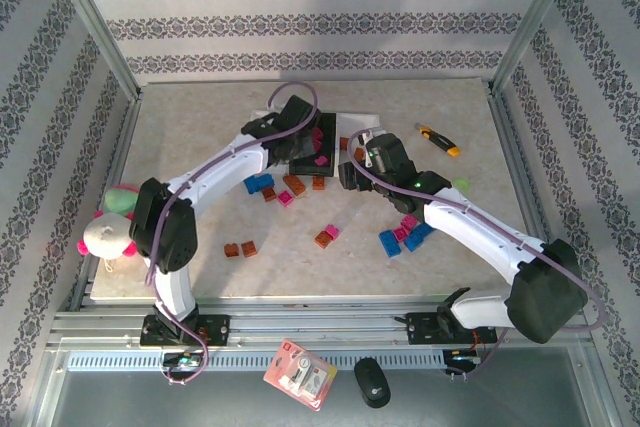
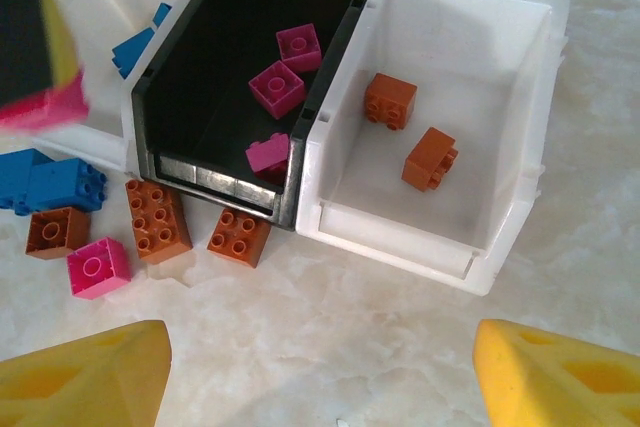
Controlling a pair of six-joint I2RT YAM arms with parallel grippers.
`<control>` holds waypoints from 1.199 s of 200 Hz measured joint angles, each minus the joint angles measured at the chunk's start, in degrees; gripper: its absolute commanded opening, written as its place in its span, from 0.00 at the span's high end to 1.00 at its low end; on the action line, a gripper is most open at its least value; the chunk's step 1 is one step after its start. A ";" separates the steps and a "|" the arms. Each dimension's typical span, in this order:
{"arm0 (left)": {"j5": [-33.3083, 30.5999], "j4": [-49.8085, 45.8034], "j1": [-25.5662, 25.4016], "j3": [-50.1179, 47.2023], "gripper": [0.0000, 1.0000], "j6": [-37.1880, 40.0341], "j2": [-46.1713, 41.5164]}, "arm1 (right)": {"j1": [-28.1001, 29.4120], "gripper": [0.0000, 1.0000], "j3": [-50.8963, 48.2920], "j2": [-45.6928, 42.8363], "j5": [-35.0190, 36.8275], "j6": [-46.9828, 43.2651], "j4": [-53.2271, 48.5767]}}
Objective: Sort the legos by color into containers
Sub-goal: Place the lego in the container, then pick up the lego from the center of the table.
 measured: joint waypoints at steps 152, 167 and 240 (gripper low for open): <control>1.40 -6.05 2.95 17.44 0.03 12.35 11.65 | 4.96 0.21 -2.89 -0.37 3.87 8.00 0.79; 1.09 -3.91 2.95 10.16 0.02 13.05 3.85 | 6.51 0.21 -2.73 3.26 4.94 10.03 1.73; 10.80 17.94 2.95 -36.50 0.01 26.67 -32.22 | 8.52 0.21 3.41 19.69 7.45 20.37 5.07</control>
